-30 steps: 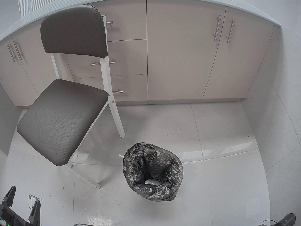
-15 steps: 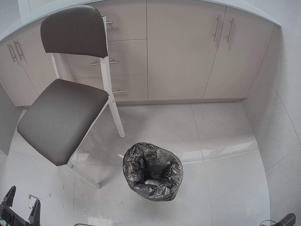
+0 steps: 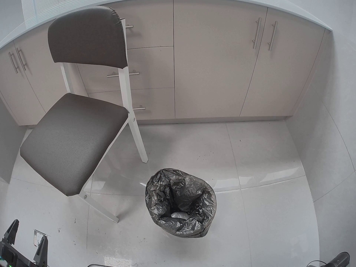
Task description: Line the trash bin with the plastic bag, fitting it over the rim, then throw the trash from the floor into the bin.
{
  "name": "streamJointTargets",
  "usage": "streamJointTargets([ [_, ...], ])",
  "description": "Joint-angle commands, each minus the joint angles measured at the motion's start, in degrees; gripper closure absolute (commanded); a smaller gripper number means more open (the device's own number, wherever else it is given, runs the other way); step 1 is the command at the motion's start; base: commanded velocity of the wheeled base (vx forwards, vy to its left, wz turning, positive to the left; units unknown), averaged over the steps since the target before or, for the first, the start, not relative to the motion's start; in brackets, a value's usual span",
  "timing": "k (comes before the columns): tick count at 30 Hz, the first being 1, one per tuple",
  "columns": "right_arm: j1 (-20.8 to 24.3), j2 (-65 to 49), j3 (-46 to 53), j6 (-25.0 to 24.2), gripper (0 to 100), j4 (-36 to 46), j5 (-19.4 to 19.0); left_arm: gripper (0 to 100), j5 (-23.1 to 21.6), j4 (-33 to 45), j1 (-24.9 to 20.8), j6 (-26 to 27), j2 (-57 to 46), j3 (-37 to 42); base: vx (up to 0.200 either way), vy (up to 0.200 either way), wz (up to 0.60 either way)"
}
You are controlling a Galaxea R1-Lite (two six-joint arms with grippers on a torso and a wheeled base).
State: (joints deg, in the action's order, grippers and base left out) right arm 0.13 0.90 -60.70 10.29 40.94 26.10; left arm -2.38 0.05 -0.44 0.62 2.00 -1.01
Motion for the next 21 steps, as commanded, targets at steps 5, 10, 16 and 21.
streamJointTargets([
  [5, 0.0, -0.9, 60.6, -14.2, 0, -44.8, 0.0, 0, 0.0, 0.0, 0.0, 0.0, 0.2, 1.0, 0.0, 0.0, 0.0],
  [10, 0.0, -0.9, 60.2, -15.1, 0, -43.6, -2.3, 0, 0.0, 0.0, 0.0, 0.0, 0.2, 1.0, 0.0, 0.0, 0.0],
  [16, 0.0, -0.9, 60.2, -13.2, 0, -43.3, -5.7, 0, 0.0, 0.0, 0.0, 0.0, 0.2, 1.0, 0.0, 0.0, 0.0],
  [21, 0.0, -0.9, 60.3, -10.1, 0, -43.7, -7.7, 0, 0.0, 0.0, 0.0, 0.0, 0.2, 1.0, 0.0, 0.0, 0.0],
])
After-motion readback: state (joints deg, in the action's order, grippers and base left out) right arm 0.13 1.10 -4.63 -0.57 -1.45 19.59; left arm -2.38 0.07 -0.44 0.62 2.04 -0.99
